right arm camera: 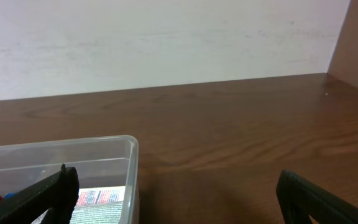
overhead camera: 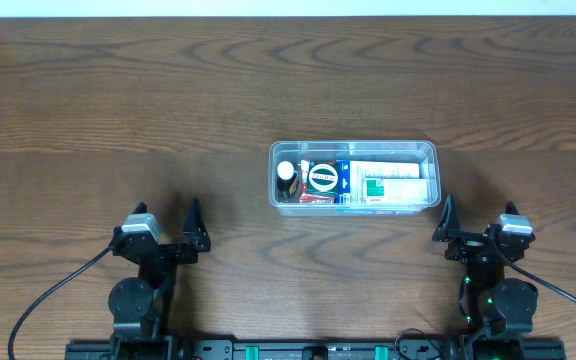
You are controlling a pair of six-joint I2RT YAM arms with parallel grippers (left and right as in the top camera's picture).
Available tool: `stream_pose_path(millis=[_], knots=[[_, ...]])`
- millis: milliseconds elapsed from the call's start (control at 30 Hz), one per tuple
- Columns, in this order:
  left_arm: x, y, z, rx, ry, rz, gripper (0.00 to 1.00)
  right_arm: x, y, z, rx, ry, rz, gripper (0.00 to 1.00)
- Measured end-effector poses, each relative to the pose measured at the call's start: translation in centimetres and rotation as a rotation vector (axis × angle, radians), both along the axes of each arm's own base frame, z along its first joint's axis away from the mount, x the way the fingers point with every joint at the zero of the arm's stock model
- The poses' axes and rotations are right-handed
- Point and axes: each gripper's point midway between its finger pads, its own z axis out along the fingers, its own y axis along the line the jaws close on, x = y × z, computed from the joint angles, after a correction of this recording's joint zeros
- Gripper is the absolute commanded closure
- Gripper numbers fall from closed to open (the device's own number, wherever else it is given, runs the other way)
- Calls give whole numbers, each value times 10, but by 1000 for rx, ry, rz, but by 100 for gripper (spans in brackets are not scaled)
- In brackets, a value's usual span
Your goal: Pack container
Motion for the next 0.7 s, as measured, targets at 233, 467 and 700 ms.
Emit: stream_pose_path(millis=[233,467,700], knots=[[0,0,0,0,0,0,2,0,0,0,0,0,0,1],[0,0,0,0,0,0,2,0,0,0,0,0,0,1],[0,0,0,0,0,0,2,0,0,0,0,0,0,1]])
